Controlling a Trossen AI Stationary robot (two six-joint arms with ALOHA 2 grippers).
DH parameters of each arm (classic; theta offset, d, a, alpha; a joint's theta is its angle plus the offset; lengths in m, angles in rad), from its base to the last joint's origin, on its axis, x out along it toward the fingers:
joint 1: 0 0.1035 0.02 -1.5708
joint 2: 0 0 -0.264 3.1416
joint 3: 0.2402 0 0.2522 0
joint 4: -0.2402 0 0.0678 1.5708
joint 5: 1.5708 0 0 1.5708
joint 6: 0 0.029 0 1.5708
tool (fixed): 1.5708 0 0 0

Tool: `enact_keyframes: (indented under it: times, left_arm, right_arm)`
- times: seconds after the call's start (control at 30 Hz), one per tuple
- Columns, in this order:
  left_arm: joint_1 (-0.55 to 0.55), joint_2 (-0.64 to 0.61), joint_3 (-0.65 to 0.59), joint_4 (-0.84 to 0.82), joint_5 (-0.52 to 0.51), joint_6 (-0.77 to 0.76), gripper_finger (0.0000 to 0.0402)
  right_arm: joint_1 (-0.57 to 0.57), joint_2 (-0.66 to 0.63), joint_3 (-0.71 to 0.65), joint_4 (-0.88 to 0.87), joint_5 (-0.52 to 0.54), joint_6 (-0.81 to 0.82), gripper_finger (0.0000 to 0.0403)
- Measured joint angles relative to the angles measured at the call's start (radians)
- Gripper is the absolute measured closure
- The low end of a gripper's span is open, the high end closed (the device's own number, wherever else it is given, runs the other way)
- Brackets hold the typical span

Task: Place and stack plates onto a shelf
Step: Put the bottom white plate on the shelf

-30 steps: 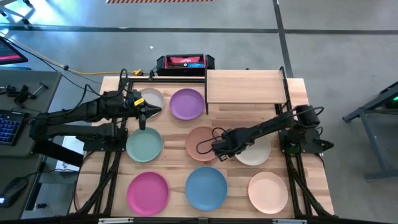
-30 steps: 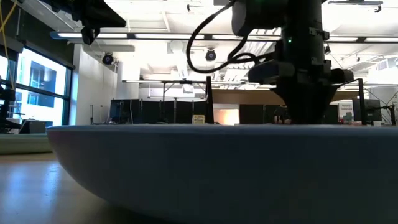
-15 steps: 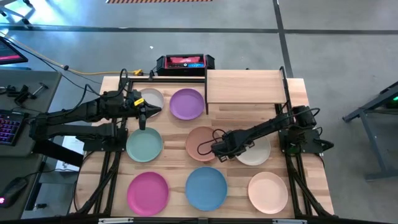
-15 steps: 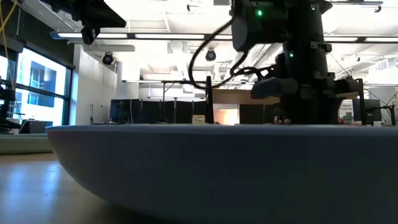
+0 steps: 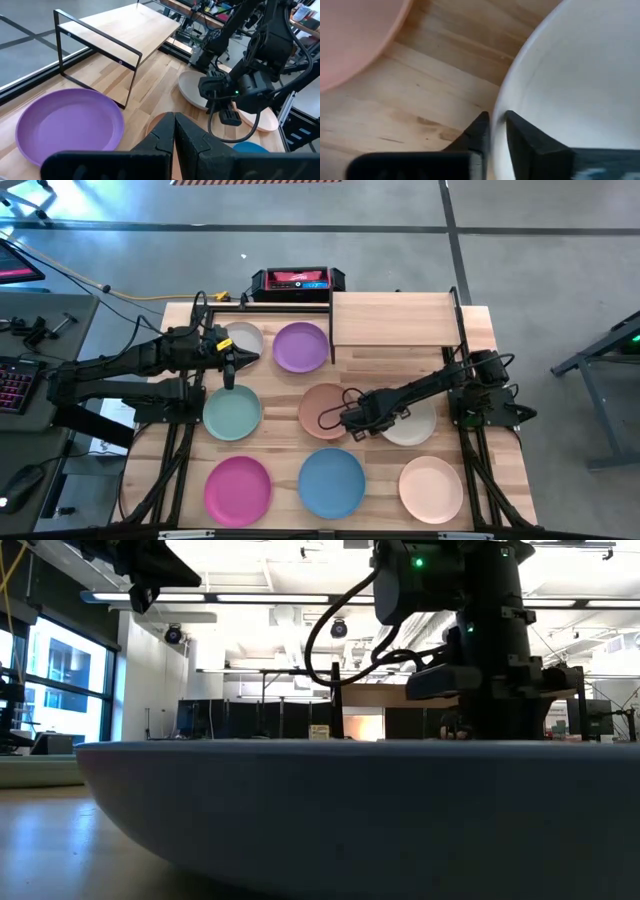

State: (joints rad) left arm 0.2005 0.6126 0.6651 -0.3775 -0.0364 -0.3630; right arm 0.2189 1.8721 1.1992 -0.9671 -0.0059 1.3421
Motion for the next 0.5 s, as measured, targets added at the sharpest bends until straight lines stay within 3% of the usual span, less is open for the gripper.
enact_keyframes:
  times: [0.1, 0.5]
  left_arm:
    - [0.0, 0.0, 0.0, 0.0, 0.0, 0.0, 0.0399]
    - [0.0, 0.0, 0.0, 0.0, 0.0, -0.001, 0.0399]
  right_arm:
    - [0.0, -0.001, 0.0, -0.003, -0.008, -0.015, 0.0396]
    - [0.001, -0.001, 0.008, -0.028, -0.06, -0.019, 0.0399]
